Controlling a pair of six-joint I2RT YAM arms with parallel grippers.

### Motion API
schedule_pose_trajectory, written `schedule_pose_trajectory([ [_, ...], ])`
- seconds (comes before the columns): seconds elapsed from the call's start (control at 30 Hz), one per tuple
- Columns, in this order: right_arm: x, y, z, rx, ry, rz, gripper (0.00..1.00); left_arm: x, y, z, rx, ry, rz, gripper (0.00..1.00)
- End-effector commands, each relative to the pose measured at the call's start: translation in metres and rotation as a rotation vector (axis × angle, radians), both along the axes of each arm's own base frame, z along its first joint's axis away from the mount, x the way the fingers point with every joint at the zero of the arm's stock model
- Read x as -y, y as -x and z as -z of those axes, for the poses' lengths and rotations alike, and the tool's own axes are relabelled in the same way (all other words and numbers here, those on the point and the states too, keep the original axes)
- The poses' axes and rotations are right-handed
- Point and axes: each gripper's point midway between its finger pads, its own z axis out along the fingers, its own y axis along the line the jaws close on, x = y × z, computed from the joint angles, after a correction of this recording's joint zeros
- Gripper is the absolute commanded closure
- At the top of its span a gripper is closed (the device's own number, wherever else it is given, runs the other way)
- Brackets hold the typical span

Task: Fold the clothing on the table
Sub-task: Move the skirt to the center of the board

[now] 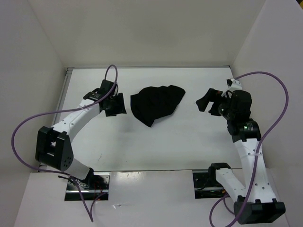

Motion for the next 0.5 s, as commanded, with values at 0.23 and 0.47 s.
schedule_pose_trajectory([
  [0.23, -0.034, -0.040, 0.013, -0.097, 0.115, -0.050, 0.35, 0.053, -0.089, -0.039, 0.269, 0.186, 0.064, 1.00],
  [0.47, -0.087, -0.067, 0.051, -0.199, 0.139, -0.176, 0.39, 0.081, -0.131, -0.017, 0.242, 0.216, 0.161, 0.53],
])
